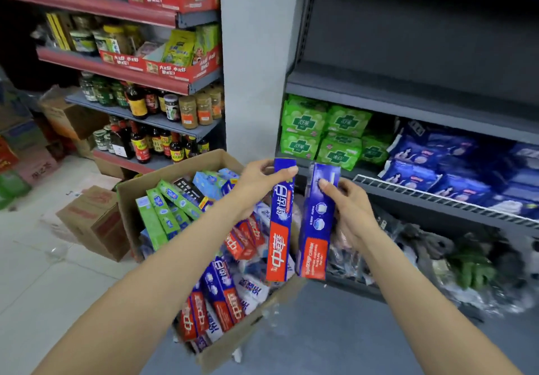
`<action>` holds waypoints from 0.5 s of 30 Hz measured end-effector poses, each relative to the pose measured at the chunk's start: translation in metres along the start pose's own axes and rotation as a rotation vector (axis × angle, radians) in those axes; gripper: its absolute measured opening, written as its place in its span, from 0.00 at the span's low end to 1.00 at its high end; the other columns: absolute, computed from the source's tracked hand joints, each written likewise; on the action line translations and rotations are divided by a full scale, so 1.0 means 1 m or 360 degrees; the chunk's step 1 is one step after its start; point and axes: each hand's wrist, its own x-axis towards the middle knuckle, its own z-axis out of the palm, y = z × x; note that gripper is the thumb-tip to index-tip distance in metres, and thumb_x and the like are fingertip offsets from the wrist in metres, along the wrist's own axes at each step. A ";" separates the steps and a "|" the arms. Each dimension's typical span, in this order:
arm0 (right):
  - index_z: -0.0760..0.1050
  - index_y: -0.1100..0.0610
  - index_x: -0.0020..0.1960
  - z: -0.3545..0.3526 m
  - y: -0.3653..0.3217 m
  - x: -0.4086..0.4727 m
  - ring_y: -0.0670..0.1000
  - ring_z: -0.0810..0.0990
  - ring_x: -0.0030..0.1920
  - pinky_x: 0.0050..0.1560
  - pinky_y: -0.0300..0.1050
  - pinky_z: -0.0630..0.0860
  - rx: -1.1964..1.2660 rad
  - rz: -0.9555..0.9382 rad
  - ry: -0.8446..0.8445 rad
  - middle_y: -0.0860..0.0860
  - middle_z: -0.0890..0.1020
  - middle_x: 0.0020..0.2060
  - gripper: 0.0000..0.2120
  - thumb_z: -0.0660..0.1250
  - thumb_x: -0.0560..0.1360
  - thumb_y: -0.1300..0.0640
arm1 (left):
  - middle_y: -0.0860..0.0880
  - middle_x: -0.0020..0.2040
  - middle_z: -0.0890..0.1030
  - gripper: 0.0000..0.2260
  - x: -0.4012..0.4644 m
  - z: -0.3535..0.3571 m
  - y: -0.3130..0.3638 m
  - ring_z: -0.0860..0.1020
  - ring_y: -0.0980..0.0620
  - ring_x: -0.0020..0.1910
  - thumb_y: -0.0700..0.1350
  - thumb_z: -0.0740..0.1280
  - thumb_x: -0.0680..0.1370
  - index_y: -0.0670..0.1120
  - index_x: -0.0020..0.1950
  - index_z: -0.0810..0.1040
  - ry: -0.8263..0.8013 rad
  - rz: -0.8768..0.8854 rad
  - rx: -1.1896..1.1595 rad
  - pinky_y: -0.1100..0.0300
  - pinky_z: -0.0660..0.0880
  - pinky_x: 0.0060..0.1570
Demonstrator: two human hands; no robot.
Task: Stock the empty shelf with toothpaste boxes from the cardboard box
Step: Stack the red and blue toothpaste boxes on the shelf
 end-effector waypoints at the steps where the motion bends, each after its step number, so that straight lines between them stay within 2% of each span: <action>1: 0.76 0.58 0.54 -0.010 -0.005 0.001 0.53 0.84 0.45 0.53 0.53 0.78 0.0003 -0.0021 -0.0031 0.55 0.84 0.48 0.10 0.68 0.74 0.56 | 0.46 0.50 0.82 0.11 0.007 0.019 0.004 0.80 0.52 0.45 0.45 0.70 0.75 0.43 0.55 0.78 -0.0073 0.0005 -0.0018 0.58 0.77 0.49; 3: 0.78 0.55 0.51 -0.033 -0.016 0.005 0.54 0.83 0.45 0.52 0.52 0.78 0.0087 -0.0066 -0.0030 0.55 0.85 0.48 0.06 0.65 0.76 0.56 | 0.47 0.48 0.83 0.10 0.018 0.059 0.013 0.82 0.53 0.42 0.44 0.68 0.76 0.42 0.55 0.79 -0.0167 0.0012 -0.0083 0.59 0.79 0.46; 6: 0.78 0.54 0.52 -0.080 -0.033 0.012 0.50 0.84 0.41 0.46 0.46 0.81 0.0249 -0.0081 0.0064 0.52 0.85 0.44 0.06 0.63 0.78 0.55 | 0.49 0.42 0.84 0.04 0.035 0.120 0.025 0.82 0.55 0.36 0.46 0.67 0.77 0.47 0.47 0.79 -0.0239 -0.0008 -0.0169 0.61 0.80 0.40; 11: 0.76 0.54 0.55 -0.181 -0.068 0.031 0.48 0.84 0.39 0.45 0.48 0.81 0.0211 -0.0159 0.0147 0.51 0.85 0.43 0.09 0.63 0.78 0.53 | 0.48 0.35 0.85 0.10 0.058 0.234 0.041 0.83 0.54 0.33 0.49 0.64 0.79 0.43 0.47 0.78 -0.0348 -0.0083 -0.0341 0.60 0.81 0.36; 13: 0.75 0.53 0.58 -0.223 -0.082 0.038 0.48 0.84 0.40 0.44 0.47 0.81 0.0139 -0.0164 0.0191 0.51 0.85 0.46 0.11 0.63 0.78 0.50 | 0.47 0.36 0.85 0.13 0.067 0.279 0.047 0.83 0.52 0.34 0.52 0.63 0.79 0.41 0.49 0.78 -0.0377 -0.0109 -0.0385 0.59 0.81 0.36; 15: 0.73 0.52 0.62 -0.265 -0.095 0.045 0.50 0.84 0.46 0.43 0.46 0.81 0.0056 -0.0155 0.0224 0.52 0.83 0.52 0.16 0.62 0.78 0.46 | 0.45 0.40 0.85 0.16 0.077 0.322 0.050 0.84 0.51 0.37 0.54 0.62 0.79 0.42 0.51 0.79 -0.0419 -0.0143 -0.0437 0.57 0.81 0.39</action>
